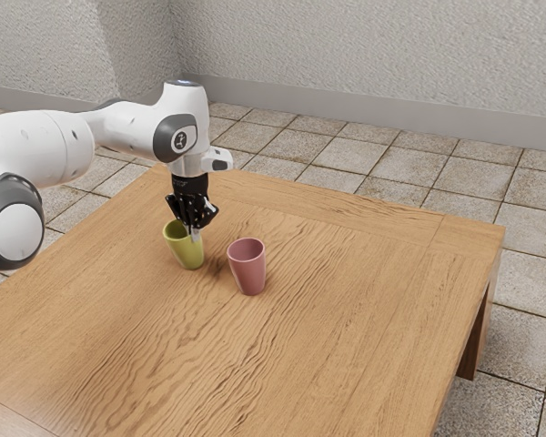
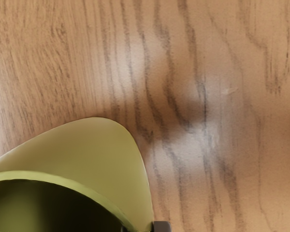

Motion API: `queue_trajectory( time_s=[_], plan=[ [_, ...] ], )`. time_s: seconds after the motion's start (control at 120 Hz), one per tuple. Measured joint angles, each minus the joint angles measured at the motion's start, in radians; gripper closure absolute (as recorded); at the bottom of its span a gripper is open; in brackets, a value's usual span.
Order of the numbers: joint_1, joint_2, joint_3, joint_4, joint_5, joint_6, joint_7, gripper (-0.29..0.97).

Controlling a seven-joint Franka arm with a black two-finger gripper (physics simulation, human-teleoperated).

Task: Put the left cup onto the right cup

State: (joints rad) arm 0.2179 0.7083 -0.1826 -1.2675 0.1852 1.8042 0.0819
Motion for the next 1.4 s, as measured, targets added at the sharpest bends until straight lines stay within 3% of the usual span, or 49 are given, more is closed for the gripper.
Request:
queue_trajectory(
  time_s=[0.575, 1.05, 1.4],
  plan=[
    [0.005, -0.037, 0.001, -0.008, 0.005, -0.006, -0.016, 0.79],
    [-0.031, -0.205, -0.018, -0.084, 0.006, -0.033, -0.027, 0.79],
    [-0.130, -0.348, -0.028, -0.141, 0.005, -0.082, -0.036, 0.79]
  ],
)
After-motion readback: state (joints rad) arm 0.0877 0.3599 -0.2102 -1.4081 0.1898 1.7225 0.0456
